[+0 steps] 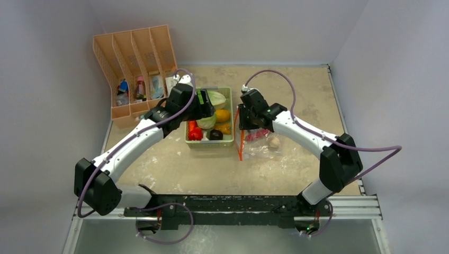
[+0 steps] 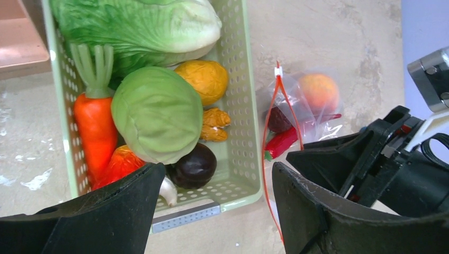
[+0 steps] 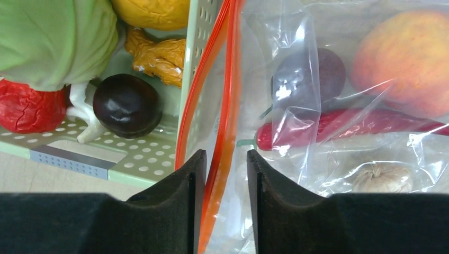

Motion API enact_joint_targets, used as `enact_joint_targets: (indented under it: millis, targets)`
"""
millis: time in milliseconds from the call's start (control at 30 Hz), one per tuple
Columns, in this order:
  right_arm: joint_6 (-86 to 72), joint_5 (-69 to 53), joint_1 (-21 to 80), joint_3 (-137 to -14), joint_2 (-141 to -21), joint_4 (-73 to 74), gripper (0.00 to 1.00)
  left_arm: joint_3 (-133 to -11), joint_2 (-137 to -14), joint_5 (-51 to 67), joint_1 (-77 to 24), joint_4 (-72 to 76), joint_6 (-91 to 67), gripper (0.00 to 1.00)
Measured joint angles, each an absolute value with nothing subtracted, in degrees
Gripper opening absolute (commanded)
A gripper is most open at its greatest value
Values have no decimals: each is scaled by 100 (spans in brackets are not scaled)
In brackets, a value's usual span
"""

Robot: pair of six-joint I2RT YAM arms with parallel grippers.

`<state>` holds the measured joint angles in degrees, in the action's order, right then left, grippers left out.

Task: Open the zip-top bag and remove the fake food
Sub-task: Pick up the fake vegetable from the zipper food storage bag.

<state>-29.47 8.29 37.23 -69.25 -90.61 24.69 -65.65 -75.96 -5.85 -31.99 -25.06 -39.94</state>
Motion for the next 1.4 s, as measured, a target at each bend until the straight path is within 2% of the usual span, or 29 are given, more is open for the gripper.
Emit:
enact_joint_targets:
  millis: [67, 200, 433, 667, 967, 1400]
  targets:
    - [-2950, 867, 3730, -6949, -9070, 2493, 15, -6565, -7620, -458, -3199, -2434, -3992, 73]
    - [-3004, 1009, 3750, -6976, -9074, 2539, 1, -6565, -7725, -126, -3205, -2263, -3990, 72]
    - [-3142, 1431, 3750, -7026, -8897, 2689, 0, -6488, -7933, 353, -3529, -1592, -4121, 67]
    - [-3208, 1667, 3750, -6805, -7830, 2401, 0, -6654, -8737, 600, -4300, -801, -4449, 57]
    - [-3520, 1754, 3750, -6366, -7303, 2211, 0, -7004, -9498, 733, -4392, -574, -4768, 52]
    - [-3809, 1796, 3743, -6281, -7286, 2075, 0, -7111, -8906, 331, -4565, -587, -4991, 47]
